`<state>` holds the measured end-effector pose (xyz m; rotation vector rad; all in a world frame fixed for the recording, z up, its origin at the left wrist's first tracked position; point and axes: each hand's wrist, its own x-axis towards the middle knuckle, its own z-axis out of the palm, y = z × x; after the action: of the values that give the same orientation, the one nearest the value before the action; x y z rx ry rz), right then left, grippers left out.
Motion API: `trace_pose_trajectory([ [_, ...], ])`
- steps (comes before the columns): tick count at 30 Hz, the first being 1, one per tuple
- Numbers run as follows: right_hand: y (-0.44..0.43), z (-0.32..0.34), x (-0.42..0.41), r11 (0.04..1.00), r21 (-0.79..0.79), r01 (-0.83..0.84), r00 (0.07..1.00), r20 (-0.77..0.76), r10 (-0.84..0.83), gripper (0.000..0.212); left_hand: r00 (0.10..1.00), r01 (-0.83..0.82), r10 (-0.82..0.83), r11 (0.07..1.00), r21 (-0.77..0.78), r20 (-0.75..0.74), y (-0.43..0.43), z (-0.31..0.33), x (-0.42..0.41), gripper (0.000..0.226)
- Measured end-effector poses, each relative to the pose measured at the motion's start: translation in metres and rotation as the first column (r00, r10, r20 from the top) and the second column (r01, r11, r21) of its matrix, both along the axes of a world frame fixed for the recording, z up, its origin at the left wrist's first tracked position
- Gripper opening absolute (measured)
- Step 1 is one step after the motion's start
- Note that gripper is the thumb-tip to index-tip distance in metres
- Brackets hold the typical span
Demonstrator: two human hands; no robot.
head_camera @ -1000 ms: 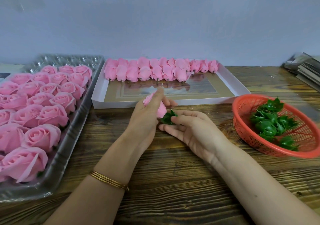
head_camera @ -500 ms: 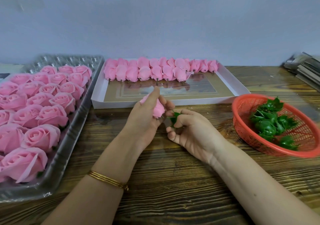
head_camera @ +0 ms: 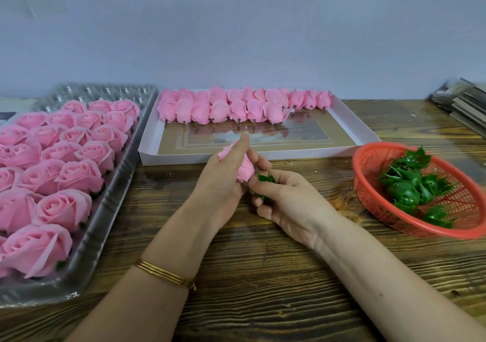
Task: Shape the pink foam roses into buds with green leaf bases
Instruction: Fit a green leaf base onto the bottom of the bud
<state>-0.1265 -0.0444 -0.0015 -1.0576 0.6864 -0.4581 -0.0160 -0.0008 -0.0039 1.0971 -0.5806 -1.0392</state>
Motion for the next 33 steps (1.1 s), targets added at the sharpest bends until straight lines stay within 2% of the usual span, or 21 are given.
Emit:
trace_pose_trajectory([
  [3, 0.0008, -0.0010, -0.0013, 0.997, -0.082, 0.000, 0.998, -0.064, -0.006, 0.017, 1.000, -0.012, 0.012, 1.000, 0.011, -0.006, -0.0006, -0.0006, 0.0007, 0.040],
  [6, -0.0004, -0.0021, -0.0016, 0.995, -0.093, 0.035, 0.997, -0.058, -0.040, 0.016, 0.998, -0.039, 0.039, 0.999, 0.001, -0.057, -0.0012, 0.0005, 0.0014, 0.040],
  [9, -0.0019, 0.0006, -0.0015, 0.999, -0.025, 0.042, 0.999, 0.008, -0.042, 0.016, 0.995, -0.054, 0.053, 0.998, -0.009, -0.081, -0.0016, 0.0015, 0.0011, 0.041],
  [12, -0.0021, 0.0024, -0.0021, 0.993, 0.113, 0.031, 0.994, 0.098, -0.043, 0.015, 0.995, -0.062, 0.060, 0.998, -0.018, -0.086, -0.0015, 0.0024, 0.0000, 0.041],
  [16, -0.0007, 0.0017, 0.0000, 0.979, 0.189, 0.070, 0.983, 0.154, -0.100, 0.027, 0.993, -0.070, 0.068, 0.997, -0.016, -0.101, -0.0008, 0.0036, -0.0003, 0.042],
  [20, -0.0002, 0.0021, -0.0001, 0.985, 0.171, 0.030, 0.985, 0.164, -0.058, 0.031, 0.994, -0.069, 0.069, 0.998, 0.007, -0.083, -0.0010, 0.0032, -0.0004, 0.044],
  [25, -0.0011, 0.0017, -0.0037, 0.996, 0.084, -0.012, 0.996, 0.090, 0.005, 0.034, 0.996, -0.061, 0.061, 0.998, -0.005, -0.060, -0.0016, 0.0004, -0.0008, 0.044],
  [33, 0.0022, -0.0007, -0.0022, 0.998, 0.046, 0.050, 0.985, 0.161, -0.056, 0.032, 0.999, -0.039, 0.038, 0.999, -0.034, -0.019, -0.0015, -0.0011, -0.0007, 0.042],
])
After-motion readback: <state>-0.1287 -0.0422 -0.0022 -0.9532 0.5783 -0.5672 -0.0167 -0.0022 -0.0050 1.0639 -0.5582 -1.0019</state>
